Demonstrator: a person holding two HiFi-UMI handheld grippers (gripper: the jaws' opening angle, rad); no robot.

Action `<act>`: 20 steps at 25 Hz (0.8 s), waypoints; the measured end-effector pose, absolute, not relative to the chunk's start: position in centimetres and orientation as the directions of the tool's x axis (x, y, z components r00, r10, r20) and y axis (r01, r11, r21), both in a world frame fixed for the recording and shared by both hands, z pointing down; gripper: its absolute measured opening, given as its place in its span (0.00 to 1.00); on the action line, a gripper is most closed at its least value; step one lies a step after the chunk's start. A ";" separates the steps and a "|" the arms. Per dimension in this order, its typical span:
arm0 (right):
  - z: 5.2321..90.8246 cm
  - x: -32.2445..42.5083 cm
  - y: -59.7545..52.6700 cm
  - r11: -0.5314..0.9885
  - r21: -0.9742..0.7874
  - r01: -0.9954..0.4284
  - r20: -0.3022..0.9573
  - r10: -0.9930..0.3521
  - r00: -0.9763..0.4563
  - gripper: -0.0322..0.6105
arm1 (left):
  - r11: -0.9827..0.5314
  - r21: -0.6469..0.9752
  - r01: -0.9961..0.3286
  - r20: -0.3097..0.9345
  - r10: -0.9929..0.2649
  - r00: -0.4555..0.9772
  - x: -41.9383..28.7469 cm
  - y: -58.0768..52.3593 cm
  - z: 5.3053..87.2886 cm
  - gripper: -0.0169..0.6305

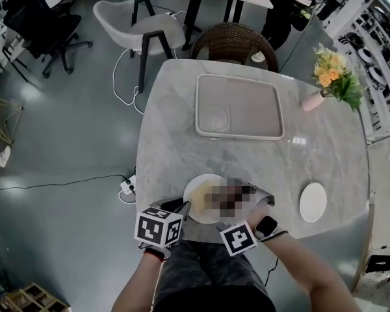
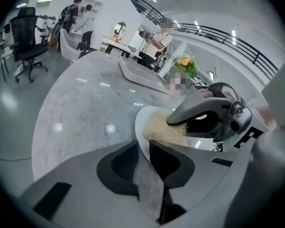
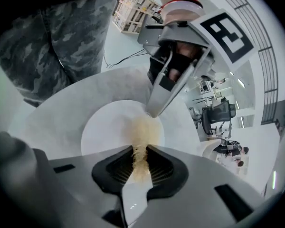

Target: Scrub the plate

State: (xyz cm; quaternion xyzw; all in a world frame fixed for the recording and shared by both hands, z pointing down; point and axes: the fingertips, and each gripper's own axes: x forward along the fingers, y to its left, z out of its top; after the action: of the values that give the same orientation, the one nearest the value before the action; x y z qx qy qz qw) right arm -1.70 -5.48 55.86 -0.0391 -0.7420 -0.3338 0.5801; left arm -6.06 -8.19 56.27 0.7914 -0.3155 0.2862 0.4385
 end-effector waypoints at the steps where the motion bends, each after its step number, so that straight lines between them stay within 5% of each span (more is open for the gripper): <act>1: 55.8 -1.7 -6.0 0.772 0.461 0.437 0.883 -0.347 -0.317 0.16 | -0.414 0.514 -0.751 0.729 -0.250 0.637 -6.0 -8.2 56.3 0.15; 12: 55.9 1.9 -6.8 0.783 0.461 0.418 0.887 -0.395 -0.238 0.16 | -0.369 0.535 -0.760 0.716 -0.278 0.640 -6.0 -8.1 56.4 0.15; 20: 55.2 3.5 -4.9 0.635 0.469 0.614 0.872 -0.443 -0.208 0.16 | -0.359 0.539 -0.762 0.714 -0.285 0.640 -5.9 -8.0 56.4 0.15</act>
State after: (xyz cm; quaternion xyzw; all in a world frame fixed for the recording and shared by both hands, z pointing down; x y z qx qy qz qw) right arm 3.48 -4.92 55.25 -0.0654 -0.6524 -0.4224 0.6259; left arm -5.95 -7.96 56.40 0.7820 -0.3347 0.2611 0.4564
